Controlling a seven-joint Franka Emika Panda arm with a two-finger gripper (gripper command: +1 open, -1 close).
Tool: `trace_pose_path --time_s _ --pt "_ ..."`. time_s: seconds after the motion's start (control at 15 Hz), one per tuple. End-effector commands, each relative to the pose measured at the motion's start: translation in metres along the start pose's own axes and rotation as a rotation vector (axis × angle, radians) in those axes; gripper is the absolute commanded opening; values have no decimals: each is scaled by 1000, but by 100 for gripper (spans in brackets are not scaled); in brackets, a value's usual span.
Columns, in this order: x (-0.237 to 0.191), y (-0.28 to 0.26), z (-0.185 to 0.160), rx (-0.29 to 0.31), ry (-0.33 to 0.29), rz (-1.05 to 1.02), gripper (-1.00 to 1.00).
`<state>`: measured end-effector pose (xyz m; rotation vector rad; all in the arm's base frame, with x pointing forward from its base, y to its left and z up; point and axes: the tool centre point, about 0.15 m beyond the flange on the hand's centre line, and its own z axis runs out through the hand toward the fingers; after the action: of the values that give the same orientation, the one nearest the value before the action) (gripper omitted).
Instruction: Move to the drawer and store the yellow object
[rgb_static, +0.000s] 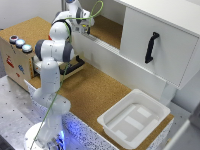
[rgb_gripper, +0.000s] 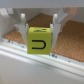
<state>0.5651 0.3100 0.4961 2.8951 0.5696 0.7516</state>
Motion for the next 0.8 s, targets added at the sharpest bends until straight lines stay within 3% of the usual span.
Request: trace_pose_path --time_s 0.0,0.2,0.4,0.53,0.73 --pt "-94 -22 -45 25 22 -95 -100" --pt "-124 -29 -50 99 -49 -172 -100" --pt "-159 -44 -43 181 -176 -407 -100" --pt "-190 -41 -42 278 -215 -545 -100" --pt "-227 -40 -46 393 -214 -742 -100"
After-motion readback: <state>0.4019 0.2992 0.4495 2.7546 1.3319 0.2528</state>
